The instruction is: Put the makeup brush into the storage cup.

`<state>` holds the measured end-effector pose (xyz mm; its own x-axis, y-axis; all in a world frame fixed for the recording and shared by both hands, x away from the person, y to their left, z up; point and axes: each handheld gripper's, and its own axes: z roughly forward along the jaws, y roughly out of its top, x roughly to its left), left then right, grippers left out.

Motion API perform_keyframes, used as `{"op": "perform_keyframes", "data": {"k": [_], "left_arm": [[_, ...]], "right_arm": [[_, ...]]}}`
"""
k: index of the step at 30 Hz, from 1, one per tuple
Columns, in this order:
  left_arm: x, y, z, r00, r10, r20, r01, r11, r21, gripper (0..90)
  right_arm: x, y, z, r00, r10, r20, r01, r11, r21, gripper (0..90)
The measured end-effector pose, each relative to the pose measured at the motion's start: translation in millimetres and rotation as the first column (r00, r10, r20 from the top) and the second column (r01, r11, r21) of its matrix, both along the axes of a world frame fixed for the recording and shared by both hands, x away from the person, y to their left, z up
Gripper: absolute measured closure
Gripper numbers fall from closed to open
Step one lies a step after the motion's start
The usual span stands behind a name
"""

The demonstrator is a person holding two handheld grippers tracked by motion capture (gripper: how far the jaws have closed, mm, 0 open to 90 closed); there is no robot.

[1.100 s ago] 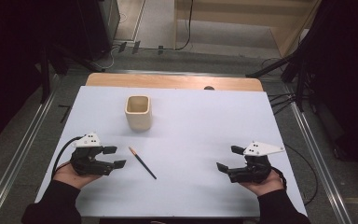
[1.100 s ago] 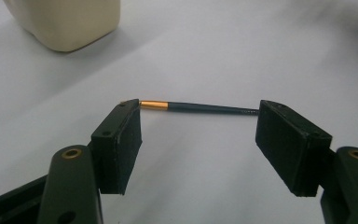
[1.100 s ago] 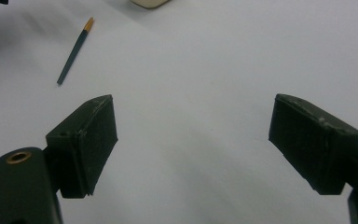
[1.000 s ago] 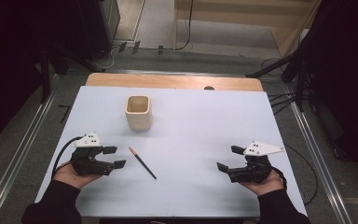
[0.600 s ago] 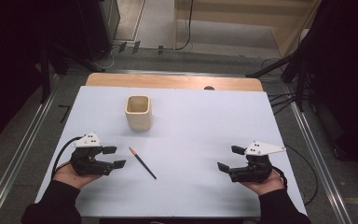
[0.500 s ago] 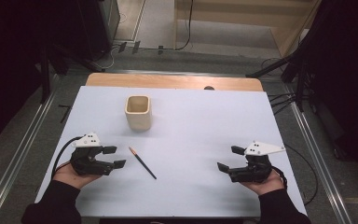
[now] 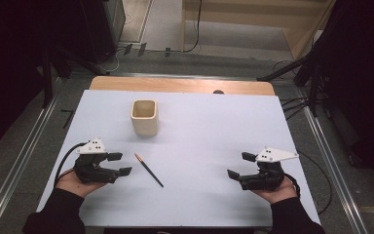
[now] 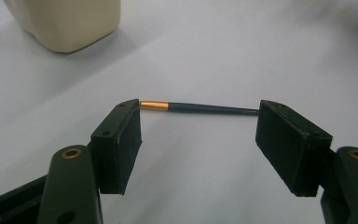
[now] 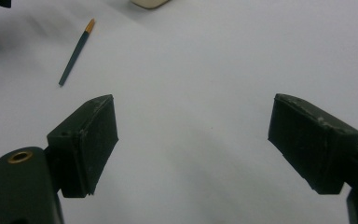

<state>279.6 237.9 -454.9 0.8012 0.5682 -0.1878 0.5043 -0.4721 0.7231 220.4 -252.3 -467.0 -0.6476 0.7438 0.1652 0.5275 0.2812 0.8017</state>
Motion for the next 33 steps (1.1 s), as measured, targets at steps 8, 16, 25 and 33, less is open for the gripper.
{"op": "perform_keyframes", "data": {"k": [8,16,25,33], "left_arm": [[-0.2,-0.7,-0.3,1.0,-0.004,0.002,0.004,1.0,0.001,31.8],[-1.1,-0.4,1.0,0.9997,-0.009,0.021,0.009,0.9999,-0.005,31.7],[-1.8,-1.4,1.8,0.9992,-0.016,0.036,0.016,0.9999,-0.006,31.6],[0.8,-3.8,3.8,0.998,-0.037,0.052,0.037,0.9993,-0.006,31.2]], "right_arm": [[0.3,1.1,-0.8,1.0,0.004,-0.003,-0.004,1.0,-0.006,16.5],[0.9,0.4,-1.1,1.0,0.006,-0.005,-0.006,1.0,-0.001,16.7],[0.3,0.5,-0.6,0.9999,0.014,-0.002,-0.014,1.0,0.002,16.9],[0.0,1.1,-0.7,0.9998,0.019,-0.004,-0.019,1.0,0.003,16.9]]}}
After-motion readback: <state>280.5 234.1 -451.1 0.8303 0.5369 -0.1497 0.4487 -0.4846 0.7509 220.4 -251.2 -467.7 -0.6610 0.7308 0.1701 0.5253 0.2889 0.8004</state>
